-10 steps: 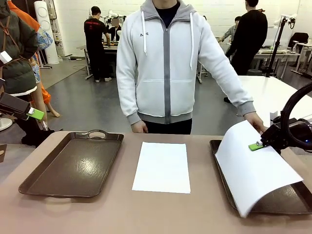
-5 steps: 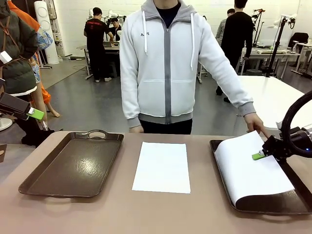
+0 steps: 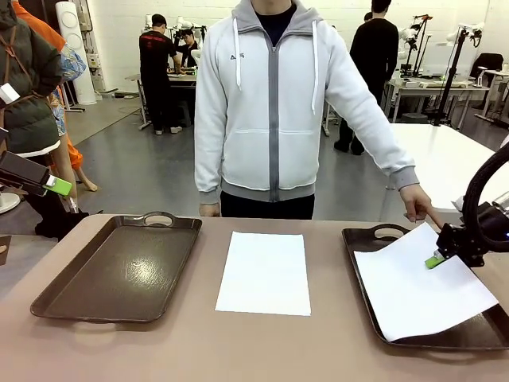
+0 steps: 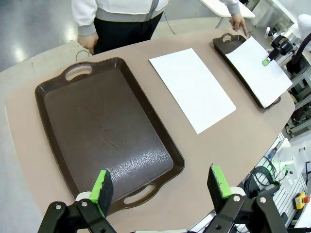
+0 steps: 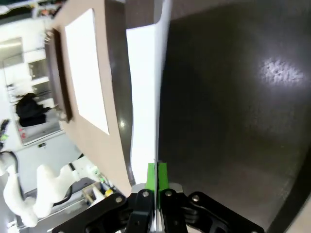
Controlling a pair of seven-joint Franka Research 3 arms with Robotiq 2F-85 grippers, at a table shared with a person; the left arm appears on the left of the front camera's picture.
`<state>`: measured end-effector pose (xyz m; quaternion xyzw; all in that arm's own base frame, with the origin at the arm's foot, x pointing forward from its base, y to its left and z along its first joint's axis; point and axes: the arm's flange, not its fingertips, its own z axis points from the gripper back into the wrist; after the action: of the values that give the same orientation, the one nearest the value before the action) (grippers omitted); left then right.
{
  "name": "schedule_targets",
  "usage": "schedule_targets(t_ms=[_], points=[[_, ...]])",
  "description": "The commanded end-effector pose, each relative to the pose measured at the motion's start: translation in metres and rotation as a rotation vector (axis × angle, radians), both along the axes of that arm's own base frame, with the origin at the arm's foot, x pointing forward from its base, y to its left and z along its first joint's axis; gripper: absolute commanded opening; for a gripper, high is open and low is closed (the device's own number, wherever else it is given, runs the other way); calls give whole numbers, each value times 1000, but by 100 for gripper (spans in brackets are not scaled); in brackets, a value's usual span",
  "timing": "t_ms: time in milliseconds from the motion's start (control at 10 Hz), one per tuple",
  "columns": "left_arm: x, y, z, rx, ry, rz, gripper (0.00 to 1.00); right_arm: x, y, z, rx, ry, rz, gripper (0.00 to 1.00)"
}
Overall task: Sort the A4 documents.
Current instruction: Place the A4 Paper in the designated Handle tray.
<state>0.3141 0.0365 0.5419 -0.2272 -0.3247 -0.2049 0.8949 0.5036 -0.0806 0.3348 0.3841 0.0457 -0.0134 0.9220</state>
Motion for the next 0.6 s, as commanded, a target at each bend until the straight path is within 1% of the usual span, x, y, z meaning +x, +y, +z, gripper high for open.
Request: schedule_targets(t_ms=[0, 200, 400, 500], points=[[0, 1, -1, -13, -4, -15, 100, 9, 3, 8, -34, 12, 2, 1], [0, 1, -1, -13, -4, -15, 100, 17, 7, 0, -44, 36, 30, 1], [0, 1, -1, -13, -4, -15, 100, 20, 8, -2, -48, 12, 21, 1], [0, 1, -1, -13, -4, -15, 100, 21, 6, -5, -52, 14, 9, 1]])
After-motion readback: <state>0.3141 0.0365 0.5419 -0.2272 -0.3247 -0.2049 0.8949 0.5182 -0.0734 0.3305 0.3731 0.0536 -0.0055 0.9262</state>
